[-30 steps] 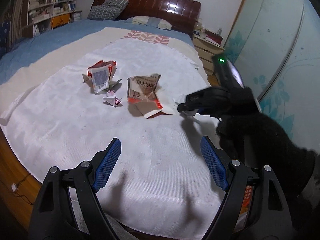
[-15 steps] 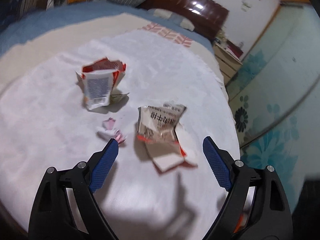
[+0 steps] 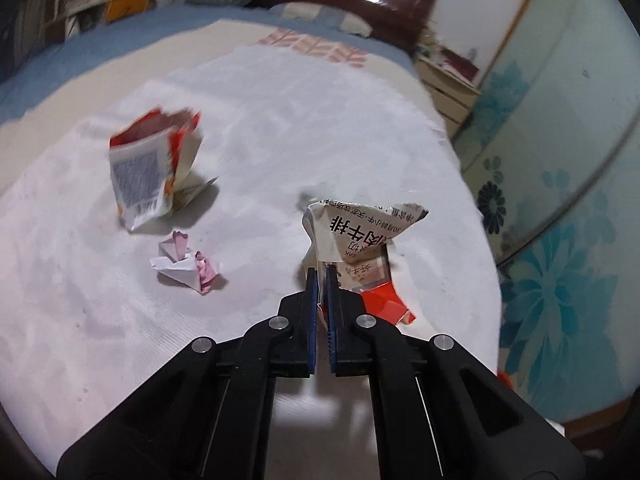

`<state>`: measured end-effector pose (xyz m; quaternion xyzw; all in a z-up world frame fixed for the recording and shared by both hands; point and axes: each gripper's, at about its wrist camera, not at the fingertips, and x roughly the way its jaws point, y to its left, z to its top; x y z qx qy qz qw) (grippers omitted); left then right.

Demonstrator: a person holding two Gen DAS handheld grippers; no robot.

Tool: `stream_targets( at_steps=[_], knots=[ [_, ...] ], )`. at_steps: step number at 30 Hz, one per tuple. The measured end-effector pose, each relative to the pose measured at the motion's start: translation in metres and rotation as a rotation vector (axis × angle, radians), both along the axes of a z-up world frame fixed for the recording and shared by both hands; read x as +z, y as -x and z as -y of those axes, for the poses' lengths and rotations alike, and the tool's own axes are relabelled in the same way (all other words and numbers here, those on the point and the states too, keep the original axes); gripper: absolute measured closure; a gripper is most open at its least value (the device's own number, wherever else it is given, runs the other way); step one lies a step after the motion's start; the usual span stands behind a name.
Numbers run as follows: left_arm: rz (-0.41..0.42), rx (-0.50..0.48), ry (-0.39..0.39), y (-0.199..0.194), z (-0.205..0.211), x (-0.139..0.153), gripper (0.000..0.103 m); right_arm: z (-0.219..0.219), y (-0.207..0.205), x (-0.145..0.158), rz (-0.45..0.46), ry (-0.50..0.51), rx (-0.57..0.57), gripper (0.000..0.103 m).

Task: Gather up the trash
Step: 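Grasp the red-and-white snack packet with the left gripper, carry both items to the basket, open both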

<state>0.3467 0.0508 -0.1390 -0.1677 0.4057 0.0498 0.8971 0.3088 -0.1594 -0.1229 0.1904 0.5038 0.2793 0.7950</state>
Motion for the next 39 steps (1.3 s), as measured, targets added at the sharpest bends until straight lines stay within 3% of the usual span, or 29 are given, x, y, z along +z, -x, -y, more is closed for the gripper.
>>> stream_targets(
  at_steps=[3,5,10,17,20,22,24,26,29,30,33,36,39],
  knots=[
    [0.024,-0.016,-0.019,0.011,0.009,0.01,0.1,0.003,0.005,0.004,0.012,-0.003,-0.003,0.088],
    [0.044,-0.031,-0.072,0.021,0.019,0.021,0.101,0.008,0.008,0.012,0.028,-0.004,-0.003,0.088],
    [0.129,-0.094,-0.133,0.046,0.047,0.069,0.101,0.034,0.005,0.049,0.114,0.004,-0.018,0.088],
    [0.266,-0.275,-0.191,0.072,0.132,0.143,0.101,0.14,0.006,0.137,0.325,0.034,-0.167,0.088],
    [0.278,-0.385,-0.174,0.064,0.189,0.146,0.101,0.206,0.015,0.155,0.383,0.058,-0.281,0.088],
    [0.265,-0.459,-0.171,0.057,0.232,0.136,0.101,0.235,0.022,0.153,0.399,0.099,-0.309,0.087],
    [0.242,-0.54,-0.159,0.052,0.279,0.119,0.101,0.265,0.029,0.132,0.378,0.179,-0.321,0.087],
    [0.208,-0.613,-0.153,0.047,0.322,0.096,0.101,0.288,0.033,0.107,0.332,0.169,-0.352,0.087],
    [0.095,-0.721,-0.175,0.038,0.386,0.037,0.101,0.325,0.034,0.041,0.235,0.147,-0.41,0.087],
    [0.059,-0.74,-0.188,0.037,0.398,0.02,0.101,0.339,0.039,0.005,0.222,0.109,-0.42,0.087],
    [-0.072,-0.762,-0.214,0.03,0.431,-0.041,0.101,0.362,0.027,-0.053,0.02,0.207,-0.461,0.087],
    [-0.152,-0.74,-0.198,0.021,0.438,-0.081,0.101,0.376,0.017,-0.07,-0.029,0.209,-0.463,0.087],
    [-0.21,-0.719,-0.203,0.011,0.443,-0.102,0.101,0.383,0.012,-0.088,-0.095,0.215,-0.459,0.087]
  ],
)
